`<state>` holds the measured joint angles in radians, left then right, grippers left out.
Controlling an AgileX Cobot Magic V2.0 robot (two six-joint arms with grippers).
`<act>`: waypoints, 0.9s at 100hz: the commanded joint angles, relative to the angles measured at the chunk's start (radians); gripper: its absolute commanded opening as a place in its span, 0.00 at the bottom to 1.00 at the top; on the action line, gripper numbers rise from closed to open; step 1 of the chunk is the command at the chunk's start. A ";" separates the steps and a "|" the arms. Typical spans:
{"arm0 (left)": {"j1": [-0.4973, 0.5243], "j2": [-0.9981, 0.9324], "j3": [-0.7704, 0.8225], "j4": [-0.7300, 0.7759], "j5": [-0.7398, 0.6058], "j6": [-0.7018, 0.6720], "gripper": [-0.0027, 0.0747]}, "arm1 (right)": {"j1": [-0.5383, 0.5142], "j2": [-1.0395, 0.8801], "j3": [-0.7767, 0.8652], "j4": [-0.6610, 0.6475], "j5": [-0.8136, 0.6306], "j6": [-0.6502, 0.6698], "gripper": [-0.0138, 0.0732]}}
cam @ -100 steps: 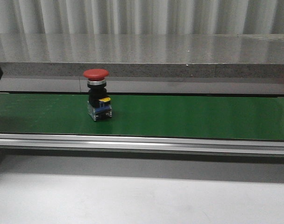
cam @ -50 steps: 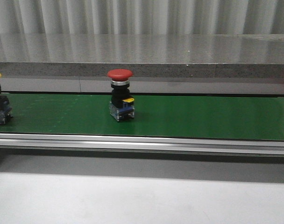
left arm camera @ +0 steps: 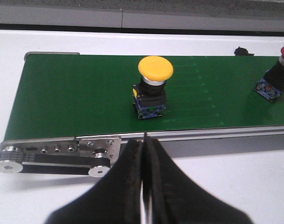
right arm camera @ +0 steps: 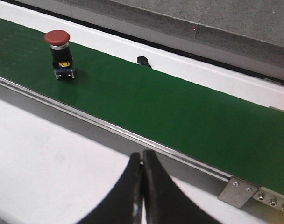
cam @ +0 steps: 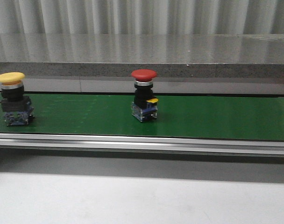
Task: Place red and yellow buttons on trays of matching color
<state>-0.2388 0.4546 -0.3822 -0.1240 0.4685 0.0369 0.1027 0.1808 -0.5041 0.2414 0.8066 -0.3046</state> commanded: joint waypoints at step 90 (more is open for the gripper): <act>-0.008 -0.044 -0.026 -0.016 -0.046 0.001 0.01 | 0.173 1.079 -0.526 0.106 0.000 0.010 0.86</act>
<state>-0.2388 0.4040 -0.3822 -0.1253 0.4922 0.0369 0.2742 1.1989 -0.9566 0.3219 0.8175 -0.2949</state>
